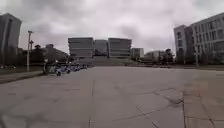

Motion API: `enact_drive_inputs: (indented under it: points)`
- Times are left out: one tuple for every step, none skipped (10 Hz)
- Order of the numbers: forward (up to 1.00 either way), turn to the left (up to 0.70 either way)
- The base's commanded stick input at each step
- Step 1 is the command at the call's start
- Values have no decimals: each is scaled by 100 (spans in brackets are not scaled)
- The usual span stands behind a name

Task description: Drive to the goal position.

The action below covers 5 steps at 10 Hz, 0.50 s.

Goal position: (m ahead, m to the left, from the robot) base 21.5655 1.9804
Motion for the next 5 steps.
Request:
enact_drive_inputs:
  points:
    - [100,-21]
    - [100,-23]
    - [100,-24]
    - [100,-24]
    - [100,-24]
